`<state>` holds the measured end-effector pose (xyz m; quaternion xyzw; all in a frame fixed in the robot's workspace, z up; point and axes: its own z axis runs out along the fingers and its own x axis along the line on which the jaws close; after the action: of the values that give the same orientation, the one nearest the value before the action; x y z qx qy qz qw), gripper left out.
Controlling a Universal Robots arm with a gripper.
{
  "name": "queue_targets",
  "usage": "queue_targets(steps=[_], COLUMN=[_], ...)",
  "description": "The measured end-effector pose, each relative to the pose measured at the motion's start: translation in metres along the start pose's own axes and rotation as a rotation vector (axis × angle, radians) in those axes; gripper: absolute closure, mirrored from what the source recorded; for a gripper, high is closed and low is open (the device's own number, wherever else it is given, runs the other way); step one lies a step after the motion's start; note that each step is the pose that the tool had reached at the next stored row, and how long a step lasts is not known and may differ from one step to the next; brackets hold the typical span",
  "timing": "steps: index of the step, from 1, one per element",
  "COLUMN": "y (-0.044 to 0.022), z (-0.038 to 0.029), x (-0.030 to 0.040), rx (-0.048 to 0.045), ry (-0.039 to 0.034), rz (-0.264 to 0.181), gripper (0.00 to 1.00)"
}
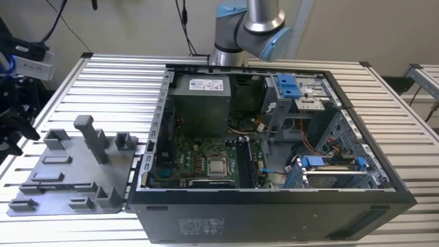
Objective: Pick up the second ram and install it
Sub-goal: 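Pick up the second ram and move it above second insertion slot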
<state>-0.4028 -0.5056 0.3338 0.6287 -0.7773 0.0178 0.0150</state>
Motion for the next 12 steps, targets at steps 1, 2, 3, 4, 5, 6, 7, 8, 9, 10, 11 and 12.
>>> queue_targets(steps=[1, 2, 3, 4, 5, 6, 7, 8, 9, 10, 11, 12], y=[0.0000, 0.0000, 0.0000, 0.0000, 0.0000, 0.0001, 0.0001, 0.0001, 0.0001, 0.0001, 0.0001, 0.0001], z=[0.0009, 0.0017, 0.0028, 0.0038, 0.0048, 0.0058, 0.0068, 0.0078, 0.0088, 0.0099, 0.0110, 0.0122], x=[-0.0001, -0.0001, -0.0001, -0.0002, -0.0002, -0.0003, -0.0003, -0.0004, -0.0004, -0.0005, -0.0005, -0.0006], rx=[0.0001, 0.0000, 0.0000, 0.0000, 0.0000, 0.0000, 0.0000, 0.0000, 0.0000, -0.0001, -0.0001, 0.0000], ry=[0.0000, 0.0001, 0.0000, 0.0000, 0.0001, 0.0000, 0.0001, 0.0000, 0.0001, 0.0001, 0.0001, 0.0001], rz=[0.000, 0.000, 0.000, 0.000, 0.000, 0.000, 0.000, 0.000, 0.000, 0.000, 0.000, 0.000], gripper=[0.58, 0.58, 0.58, 0.58, 0.58, 0.58, 0.58, 0.58, 0.58, 0.58, 0.58, 0.58])
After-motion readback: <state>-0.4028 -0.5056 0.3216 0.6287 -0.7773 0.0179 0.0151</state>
